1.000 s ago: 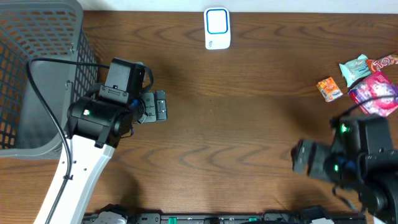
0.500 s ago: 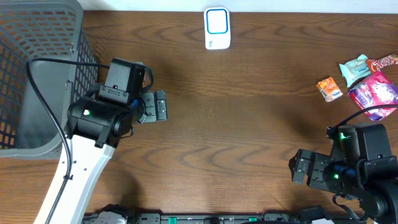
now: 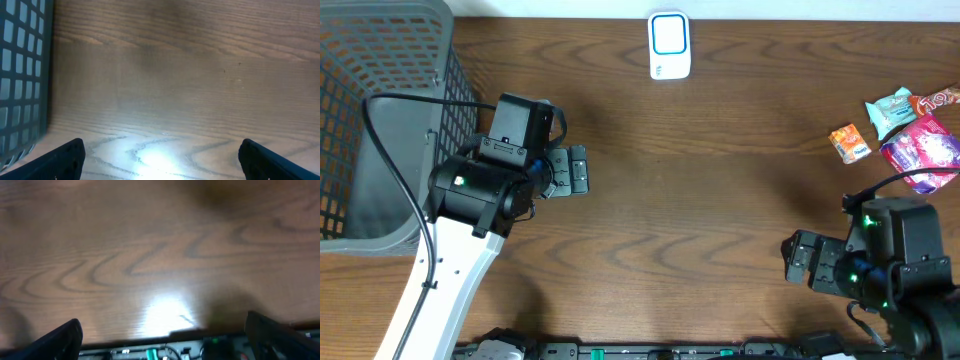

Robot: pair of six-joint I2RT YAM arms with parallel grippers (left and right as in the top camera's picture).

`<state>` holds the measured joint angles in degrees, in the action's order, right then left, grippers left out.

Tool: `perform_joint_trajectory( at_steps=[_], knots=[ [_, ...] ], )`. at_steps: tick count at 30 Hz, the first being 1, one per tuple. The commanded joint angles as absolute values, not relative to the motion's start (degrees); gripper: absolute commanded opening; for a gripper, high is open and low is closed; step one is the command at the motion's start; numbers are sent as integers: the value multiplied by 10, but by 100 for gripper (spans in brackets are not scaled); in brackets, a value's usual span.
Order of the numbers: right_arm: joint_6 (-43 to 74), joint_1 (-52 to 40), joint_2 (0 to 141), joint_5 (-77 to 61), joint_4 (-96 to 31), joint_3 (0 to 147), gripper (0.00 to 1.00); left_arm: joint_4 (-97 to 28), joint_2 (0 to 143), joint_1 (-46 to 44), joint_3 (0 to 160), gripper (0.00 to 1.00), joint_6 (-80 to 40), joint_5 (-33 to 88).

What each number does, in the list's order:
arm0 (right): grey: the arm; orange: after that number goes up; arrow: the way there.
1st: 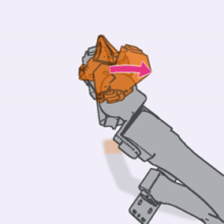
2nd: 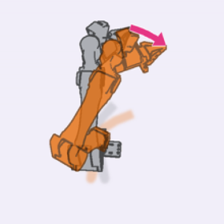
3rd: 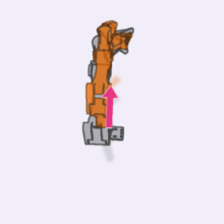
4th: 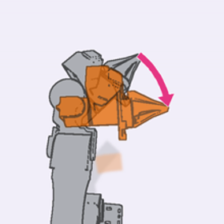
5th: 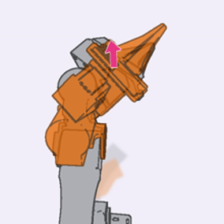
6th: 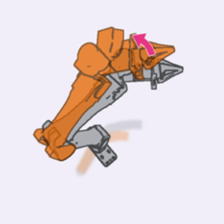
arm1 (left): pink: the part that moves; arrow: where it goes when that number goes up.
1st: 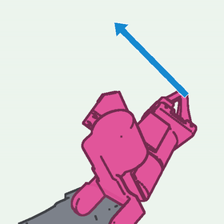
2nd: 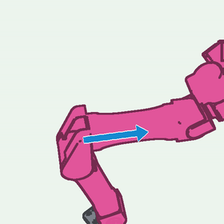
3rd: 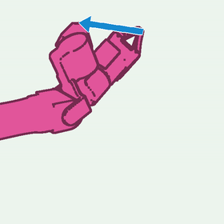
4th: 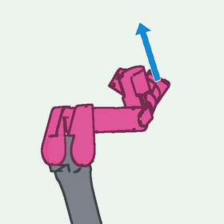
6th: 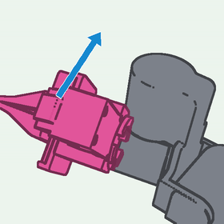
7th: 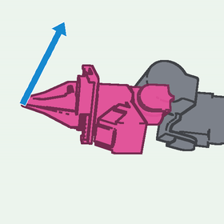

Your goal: Scan the item barcode

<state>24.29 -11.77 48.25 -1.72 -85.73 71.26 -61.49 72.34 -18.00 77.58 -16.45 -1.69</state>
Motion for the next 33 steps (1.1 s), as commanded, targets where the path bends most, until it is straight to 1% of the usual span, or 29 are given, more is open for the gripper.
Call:
perform_joint_trajectory(
  at_steps=[1, 6, 16, 27, 33],
  knots=[
    [211, -121, 453, -10, -835, 669, 99, -616, 726, -177, 777, 98, -161, -22],
    [204, -121, 424, -40, -787, 617, 99, -616, 726, -177, 777, 98, -161, -22],
    [167, -121, 365, -56, -679, 545, 99, -616, 726, -177, 777, 98, -161, -22],
    [106, -121, 299, -72, -558, 441, 99, -617, 726, -177, 777, 98, -161, -22],
    [63, -121, 264, -98, -421, 360, 99, -617, 726, -177, 777, 98, -161, -22]
  ],
)
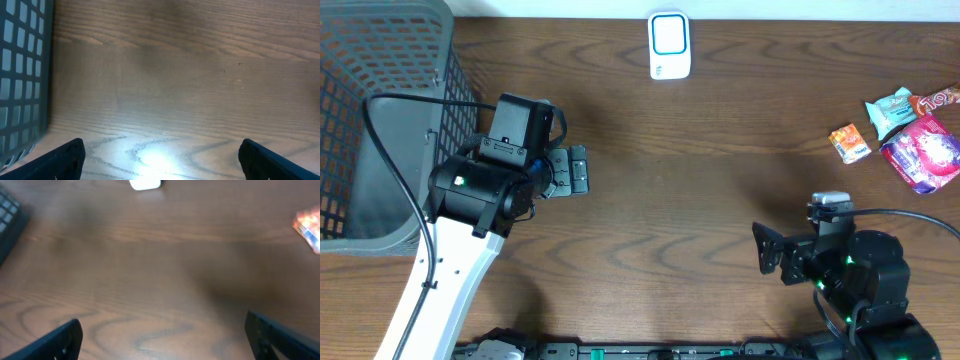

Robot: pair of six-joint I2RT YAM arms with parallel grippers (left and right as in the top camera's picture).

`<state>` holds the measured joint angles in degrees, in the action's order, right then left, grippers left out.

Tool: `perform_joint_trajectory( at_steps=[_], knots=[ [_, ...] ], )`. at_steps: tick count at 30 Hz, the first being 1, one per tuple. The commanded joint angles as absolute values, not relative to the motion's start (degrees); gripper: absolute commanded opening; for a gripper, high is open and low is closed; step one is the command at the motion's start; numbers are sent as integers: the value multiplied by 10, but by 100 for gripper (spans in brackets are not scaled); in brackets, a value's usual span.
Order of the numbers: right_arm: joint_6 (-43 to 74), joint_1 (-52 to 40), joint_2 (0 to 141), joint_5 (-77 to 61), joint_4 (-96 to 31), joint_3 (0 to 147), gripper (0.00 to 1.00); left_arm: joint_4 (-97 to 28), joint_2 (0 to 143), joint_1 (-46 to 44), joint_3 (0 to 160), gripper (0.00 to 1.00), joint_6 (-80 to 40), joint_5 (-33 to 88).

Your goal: Scan the item barcode

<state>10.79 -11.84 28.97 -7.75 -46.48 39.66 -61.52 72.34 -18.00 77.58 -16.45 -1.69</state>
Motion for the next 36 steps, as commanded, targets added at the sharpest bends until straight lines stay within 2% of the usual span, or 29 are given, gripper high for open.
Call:
perform_joint_trajectory(
  at_steps=[1, 13, 25, 36],
  knots=[
    [56, -121, 253, -98, -403, 349, 99, -616, 726, -177, 777, 98, -161, -22],
    [46, -92, 123, -89, -290, 227, 99, -617, 726, -177, 777, 98, -161, -22],
    [51, -79, 22, -83, -82, 69, 99, -616, 726, -177, 777, 98, -161, -22],
    [87, -39, 3, -49, -25, 3, 99, -617, 726, -177, 777, 98, -161, -22]
  ],
)
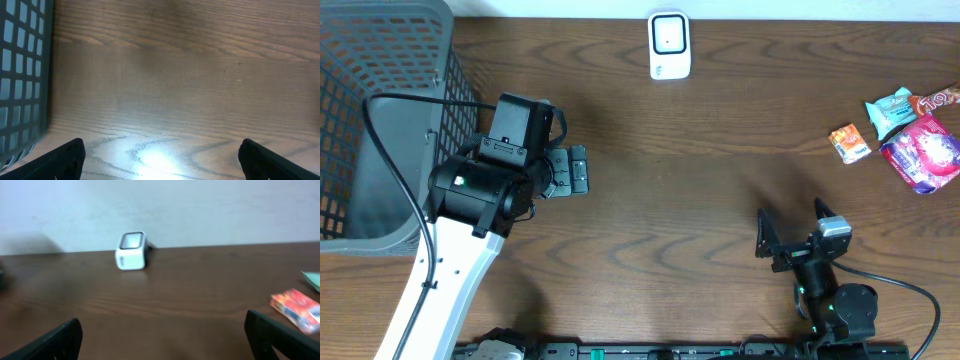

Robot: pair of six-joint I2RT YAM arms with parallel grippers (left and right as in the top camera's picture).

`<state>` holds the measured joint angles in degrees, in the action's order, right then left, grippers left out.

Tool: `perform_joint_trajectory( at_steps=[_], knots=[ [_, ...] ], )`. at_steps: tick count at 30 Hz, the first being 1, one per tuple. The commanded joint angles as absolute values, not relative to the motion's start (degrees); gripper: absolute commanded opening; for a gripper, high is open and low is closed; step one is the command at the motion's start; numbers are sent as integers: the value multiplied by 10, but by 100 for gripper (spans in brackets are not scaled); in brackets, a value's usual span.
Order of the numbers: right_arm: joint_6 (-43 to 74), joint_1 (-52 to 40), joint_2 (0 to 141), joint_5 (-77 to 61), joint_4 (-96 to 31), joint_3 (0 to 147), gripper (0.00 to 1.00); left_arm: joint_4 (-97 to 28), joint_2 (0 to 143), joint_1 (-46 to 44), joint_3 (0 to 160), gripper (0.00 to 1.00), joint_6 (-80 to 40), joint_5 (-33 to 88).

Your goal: Scan the item barcode

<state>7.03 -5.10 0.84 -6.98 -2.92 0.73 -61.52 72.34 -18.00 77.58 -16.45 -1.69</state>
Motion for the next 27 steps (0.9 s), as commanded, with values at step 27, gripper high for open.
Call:
perform_joint_trajectory(
  at_steps=[27],
  knots=[
    [19, -17, 3, -5, -46, 3, 99, -616, 726, -177, 777, 98, -161, -22]
  ],
)
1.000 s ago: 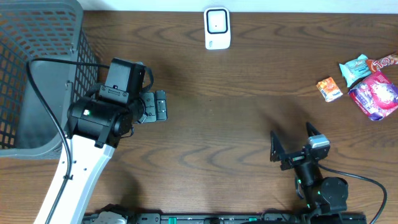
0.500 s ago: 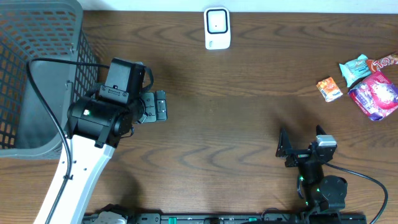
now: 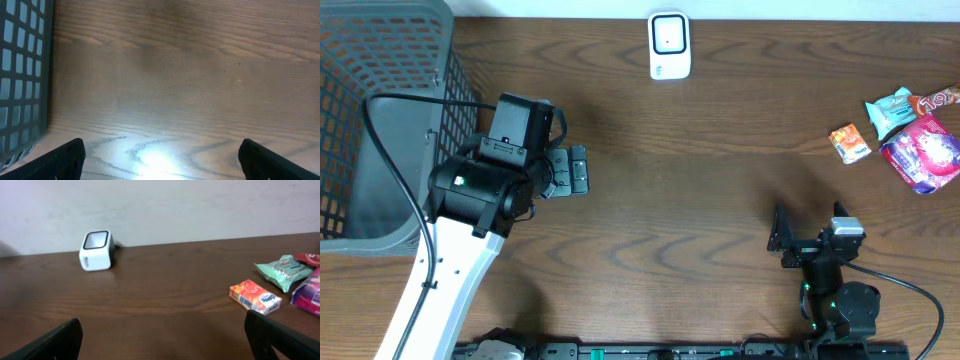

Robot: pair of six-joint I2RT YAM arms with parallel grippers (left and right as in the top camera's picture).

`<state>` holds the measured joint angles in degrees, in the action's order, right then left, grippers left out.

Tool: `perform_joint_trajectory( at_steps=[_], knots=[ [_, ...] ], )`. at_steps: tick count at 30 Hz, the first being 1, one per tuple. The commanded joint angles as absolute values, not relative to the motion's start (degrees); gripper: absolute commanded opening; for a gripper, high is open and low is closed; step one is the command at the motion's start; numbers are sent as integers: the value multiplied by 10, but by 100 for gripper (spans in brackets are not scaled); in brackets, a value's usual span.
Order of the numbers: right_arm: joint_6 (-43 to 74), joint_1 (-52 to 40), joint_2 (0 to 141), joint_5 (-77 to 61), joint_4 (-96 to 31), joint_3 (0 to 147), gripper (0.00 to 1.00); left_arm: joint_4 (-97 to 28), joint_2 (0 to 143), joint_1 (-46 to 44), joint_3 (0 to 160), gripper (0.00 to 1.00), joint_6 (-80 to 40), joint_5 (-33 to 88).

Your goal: Scan the item barcode

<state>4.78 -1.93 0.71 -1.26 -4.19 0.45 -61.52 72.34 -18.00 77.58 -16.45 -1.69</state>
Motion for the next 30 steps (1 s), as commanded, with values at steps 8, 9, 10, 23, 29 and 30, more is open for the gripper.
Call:
perform_joint_trajectory(
  at_steps=[8, 9, 10, 23, 29, 30],
  knots=[
    [-11, -17, 3, -8, -46, 3, 99, -617, 726, -177, 777, 98, -161, -22],
    [-8, -17, 3, -8, -46, 3, 99, -616, 726, -177, 777, 98, -161, -22],
    [-6, -17, 3, -9, -46, 3, 99, -616, 726, -177, 777, 98, -161, -22],
    [8, -17, 3, -7, -43, 3, 99, -616, 726, -177, 777, 98, -161, -22],
    [8, -17, 3, -7, -43, 3, 99, -616, 726, -177, 777, 98, -161, -22],
    [8, -17, 3, -7, -43, 3, 99, -617, 726, -177, 777, 98, -161, -22]
  ],
)
